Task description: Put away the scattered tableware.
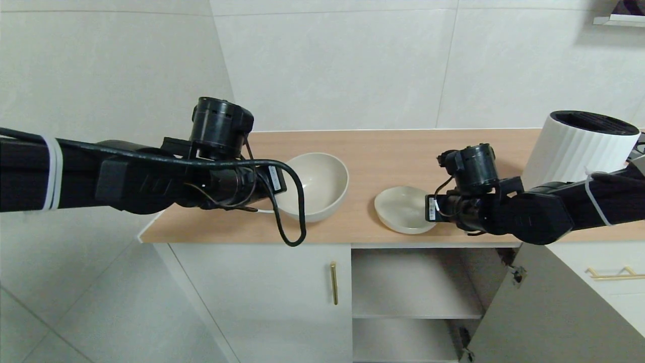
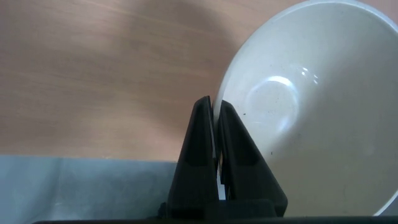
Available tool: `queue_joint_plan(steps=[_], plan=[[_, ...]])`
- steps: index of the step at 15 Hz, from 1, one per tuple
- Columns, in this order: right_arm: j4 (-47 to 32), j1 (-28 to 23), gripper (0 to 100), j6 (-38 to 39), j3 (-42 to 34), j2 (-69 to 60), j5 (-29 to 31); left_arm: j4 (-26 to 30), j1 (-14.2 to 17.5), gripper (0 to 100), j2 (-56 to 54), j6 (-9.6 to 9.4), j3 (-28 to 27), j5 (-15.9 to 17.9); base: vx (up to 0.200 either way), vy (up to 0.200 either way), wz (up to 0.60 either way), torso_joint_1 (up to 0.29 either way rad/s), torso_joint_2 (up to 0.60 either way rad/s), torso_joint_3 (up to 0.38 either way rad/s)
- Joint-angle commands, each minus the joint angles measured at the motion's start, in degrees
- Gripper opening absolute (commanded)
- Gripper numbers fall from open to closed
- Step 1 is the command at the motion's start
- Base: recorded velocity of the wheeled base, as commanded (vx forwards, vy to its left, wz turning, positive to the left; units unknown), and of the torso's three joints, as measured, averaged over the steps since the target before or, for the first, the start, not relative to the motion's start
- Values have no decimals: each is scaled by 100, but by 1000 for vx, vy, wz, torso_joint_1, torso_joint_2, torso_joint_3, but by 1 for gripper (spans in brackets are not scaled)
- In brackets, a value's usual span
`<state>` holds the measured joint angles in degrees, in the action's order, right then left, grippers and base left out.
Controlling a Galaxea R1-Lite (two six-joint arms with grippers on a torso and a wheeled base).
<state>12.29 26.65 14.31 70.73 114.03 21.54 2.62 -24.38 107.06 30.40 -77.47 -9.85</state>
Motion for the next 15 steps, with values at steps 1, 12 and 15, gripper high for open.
queue_joint_plan(steps=[1, 12, 15], plan=[[-227, 25, 0, 160, -33, -346, -71, -7, -5, 0, -264, -70, 162, 1, 0, 0, 0, 0, 0, 0], [-1185, 7, 0, 546, -1536, -2219, -1161, -25, -207, 0, -2031, -843, 2307, 396, 0, 0, 0, 0, 0, 0], [-1176, 7, 0, 546, -1606, -2306, -1170, -34, -251, 0, -1952, -843, 2333, 405, 0, 0, 0, 0, 0, 0]])
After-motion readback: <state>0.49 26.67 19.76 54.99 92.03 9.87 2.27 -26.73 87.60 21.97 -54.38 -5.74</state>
